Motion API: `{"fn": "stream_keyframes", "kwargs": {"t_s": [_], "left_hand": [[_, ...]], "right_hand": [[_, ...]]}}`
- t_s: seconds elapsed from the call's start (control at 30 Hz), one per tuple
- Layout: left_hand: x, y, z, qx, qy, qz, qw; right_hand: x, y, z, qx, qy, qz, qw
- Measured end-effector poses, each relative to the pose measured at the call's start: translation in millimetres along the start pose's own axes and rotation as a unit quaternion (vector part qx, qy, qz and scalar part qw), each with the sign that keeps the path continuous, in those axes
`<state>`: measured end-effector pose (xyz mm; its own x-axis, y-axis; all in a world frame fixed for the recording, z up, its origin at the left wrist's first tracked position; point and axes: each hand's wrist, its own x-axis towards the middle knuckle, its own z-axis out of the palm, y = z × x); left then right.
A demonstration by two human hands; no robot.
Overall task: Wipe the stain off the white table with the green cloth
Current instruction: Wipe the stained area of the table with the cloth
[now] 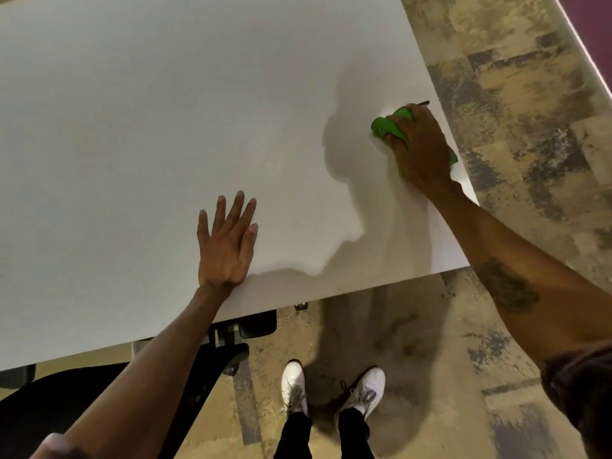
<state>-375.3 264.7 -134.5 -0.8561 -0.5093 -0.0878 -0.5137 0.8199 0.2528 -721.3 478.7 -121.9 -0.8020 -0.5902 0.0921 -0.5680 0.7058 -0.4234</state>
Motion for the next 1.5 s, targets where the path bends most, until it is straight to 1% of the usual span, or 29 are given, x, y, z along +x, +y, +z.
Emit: {"fn": "stream_keyframes", "kwargs": {"t_s": [0.13, 0.23, 0.3, 0.4, 0.5, 0.57, 0.67, 0.73, 0.9, 1.0, 1.1, 1.23, 1.37, 1.47, 1.5], "left_hand": [[0.8, 0.3, -1.3, -0.001, -0.012, -0.007, 1.0], [0.8, -0.5, -1.3, 0.01, -0.02, -0.009, 1.0], [0.1, -1.8, 0.0, 0.015, -0.022, -0.01, 1.0], [-2.1, -4.0, 1.5, 0.007, -0.023, -0.002, 1.0], [1.6, -1.5, 0.7, 0.013, -0.019, -0.006, 1.0], [0.8, -2.3, -0.8, 0.008, -0.018, -0.002, 1.0], [-1.2, -3.1, 0.6, 0.007, -0.014, 0.003, 1.0], [-2.0, -4.0, 2.0, 0.008, -0.011, 0.004, 1.0], [-1.3, -5.9, 5.1, 0.004, 0.0, 0.006, 1.0], [-0.5, -7.0, 6.2, 0.003, 0.001, 0.004, 1.0], [-0.4, -7.3, 6.5, 0.009, 0.0, 0.002, 1.0], [-2.3, -5.0, 5.9, 0.015, -0.001, 0.001, 1.0], [-3.3, -2.8, 5.1, 0.008, 0.013, 0.0, 1.0], [1.3, 12.7, 2.8, -0.039, 0.063, -0.047, 0.996], [5.3, 23.2, 2.2, -0.036, 0.077, -0.068, 0.994]], "right_hand": [[-40.8, -28.4, 11.7, 0.014, 0.002, -0.01, 1.0], [-78.1, -57.7, 20.8, 0.04, -0.025, -0.032, 0.998], [-108.1, -78.2, 26.6, 0.038, -0.046, -0.054, 0.997], [-151.8, -105.3, 34.9, 0.027, -0.043, -0.09, 0.995], [-181.5, -125.7, 42.6, 0.027, -0.067, -0.1, 0.992], [-202.4, -141.3, 49.2, 0.041, -0.06, -0.113, 0.991], [-233.1, -156.2, 60.6, 0.059, -0.026, -0.197, 0.978], [-251.8, -161.7, 70.1, 0.047, -0.022, -0.243, 0.969], [-264.7, -155.6, 85.7, -0.017, -0.054, -0.352, 0.934], [-257.9, -144.5, 88.9, -0.06, -0.042, -0.417, 0.906], [-254.0, -141.0, 88.9, -0.054, -0.002, -0.453, 0.89], [-250.7, -140.7, 83.2, -0.012, 0.053, -0.463, 0.885], [-250.4, -118.3, 68.1, 0.003, 0.078, -0.448, 0.89], [-252.5, -85.2, 52.3, -0.033, 0.073, -0.423, 0.903], [-253.2, -74.4, 46.9, -0.045, 0.068, -0.413, 0.907]]}}
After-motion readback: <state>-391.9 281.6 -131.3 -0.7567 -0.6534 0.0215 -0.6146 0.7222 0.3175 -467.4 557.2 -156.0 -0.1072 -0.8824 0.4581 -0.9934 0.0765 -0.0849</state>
